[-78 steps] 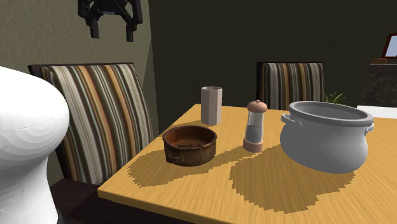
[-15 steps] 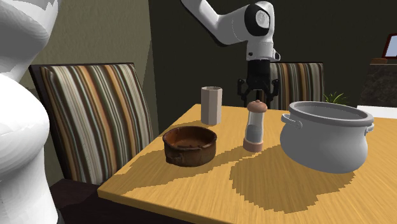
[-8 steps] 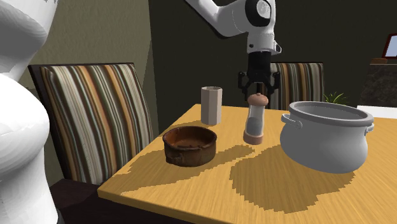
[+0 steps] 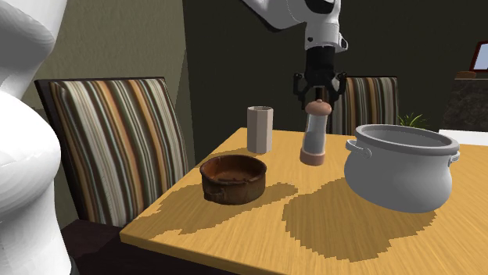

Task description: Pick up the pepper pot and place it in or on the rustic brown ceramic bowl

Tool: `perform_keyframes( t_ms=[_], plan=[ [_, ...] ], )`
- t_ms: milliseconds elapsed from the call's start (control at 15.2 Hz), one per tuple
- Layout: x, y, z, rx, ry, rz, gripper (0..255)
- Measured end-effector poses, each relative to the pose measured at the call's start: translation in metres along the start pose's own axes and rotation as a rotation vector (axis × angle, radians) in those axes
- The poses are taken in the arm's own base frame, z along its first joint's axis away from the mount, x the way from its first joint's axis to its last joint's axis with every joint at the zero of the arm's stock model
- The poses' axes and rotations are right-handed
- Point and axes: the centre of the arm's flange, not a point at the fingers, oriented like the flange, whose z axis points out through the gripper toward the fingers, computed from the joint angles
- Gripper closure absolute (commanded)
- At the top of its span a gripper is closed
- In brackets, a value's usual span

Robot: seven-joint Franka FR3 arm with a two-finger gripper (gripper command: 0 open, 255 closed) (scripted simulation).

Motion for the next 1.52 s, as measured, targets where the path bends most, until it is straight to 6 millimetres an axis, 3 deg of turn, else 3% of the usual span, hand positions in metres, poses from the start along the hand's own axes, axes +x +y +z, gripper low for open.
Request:
perform_keyframes(
  t_ms=[990, 1254, 1518],
  plan=[
    [-0.013, 0.002, -0.076, 0.000, 0.000, 0.000, 255],
    [-0.030, -0.030, -0.093, 0.000, 0.000, 0.001, 255],
    [-0.052, -0.078, -0.102, 0.000, 0.000, 0.000, 255]
  ],
)
